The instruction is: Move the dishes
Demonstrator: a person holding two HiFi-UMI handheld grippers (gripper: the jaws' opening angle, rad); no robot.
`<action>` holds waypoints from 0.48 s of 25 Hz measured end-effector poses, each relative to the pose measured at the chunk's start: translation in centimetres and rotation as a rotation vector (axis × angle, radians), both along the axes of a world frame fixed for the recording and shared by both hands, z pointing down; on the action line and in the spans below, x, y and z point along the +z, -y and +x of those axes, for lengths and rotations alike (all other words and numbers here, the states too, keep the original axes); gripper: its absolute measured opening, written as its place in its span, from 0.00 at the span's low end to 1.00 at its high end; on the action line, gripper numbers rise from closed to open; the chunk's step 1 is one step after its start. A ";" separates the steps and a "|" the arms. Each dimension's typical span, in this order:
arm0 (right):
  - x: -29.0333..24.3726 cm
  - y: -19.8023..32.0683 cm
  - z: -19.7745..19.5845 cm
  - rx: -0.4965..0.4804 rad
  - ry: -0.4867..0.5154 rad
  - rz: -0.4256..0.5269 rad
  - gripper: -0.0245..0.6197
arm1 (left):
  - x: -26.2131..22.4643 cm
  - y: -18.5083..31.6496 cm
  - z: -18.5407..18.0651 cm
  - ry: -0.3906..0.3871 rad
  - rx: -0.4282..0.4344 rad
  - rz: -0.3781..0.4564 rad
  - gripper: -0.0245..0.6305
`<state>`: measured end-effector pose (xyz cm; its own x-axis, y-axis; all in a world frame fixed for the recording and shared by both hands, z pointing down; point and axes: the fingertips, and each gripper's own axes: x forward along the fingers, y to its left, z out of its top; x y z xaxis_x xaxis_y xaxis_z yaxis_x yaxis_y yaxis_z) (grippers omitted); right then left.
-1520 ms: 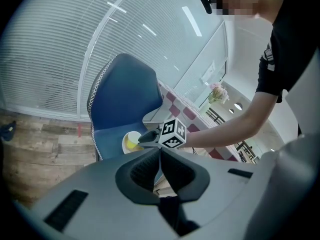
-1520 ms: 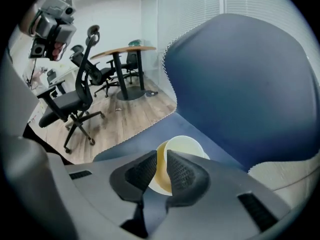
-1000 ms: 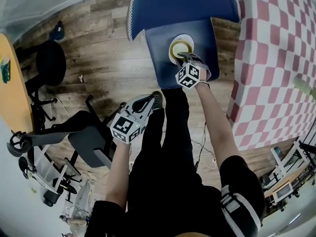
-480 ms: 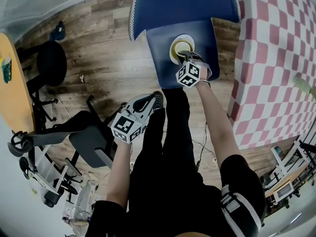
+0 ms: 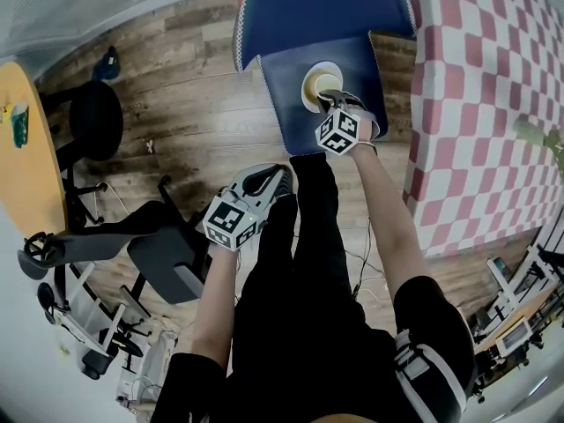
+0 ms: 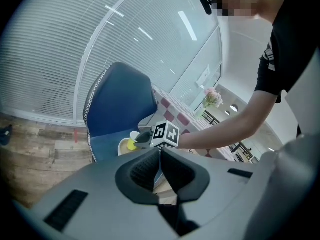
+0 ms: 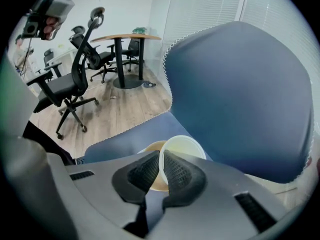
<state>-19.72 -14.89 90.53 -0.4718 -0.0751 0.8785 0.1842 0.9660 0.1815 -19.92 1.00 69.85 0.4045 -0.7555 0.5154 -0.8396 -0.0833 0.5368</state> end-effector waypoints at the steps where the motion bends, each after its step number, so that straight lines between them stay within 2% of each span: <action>1: -0.6 0.1 0.1 0.011 0.002 0.005 0.10 | -0.4 -0.1 0.1 0.003 0.008 0.007 0.08; 12: -7.2 -1.7 2.4 0.064 0.014 0.062 0.10 | -5.5 -3.8 1.4 0.056 0.064 0.073 0.08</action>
<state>-17.33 -13.21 83.37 -0.4769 -0.1594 0.8644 0.1192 0.9626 0.2433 -18.50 4.77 64.37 0.4255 -0.7652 0.4832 -0.8596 -0.1748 0.4801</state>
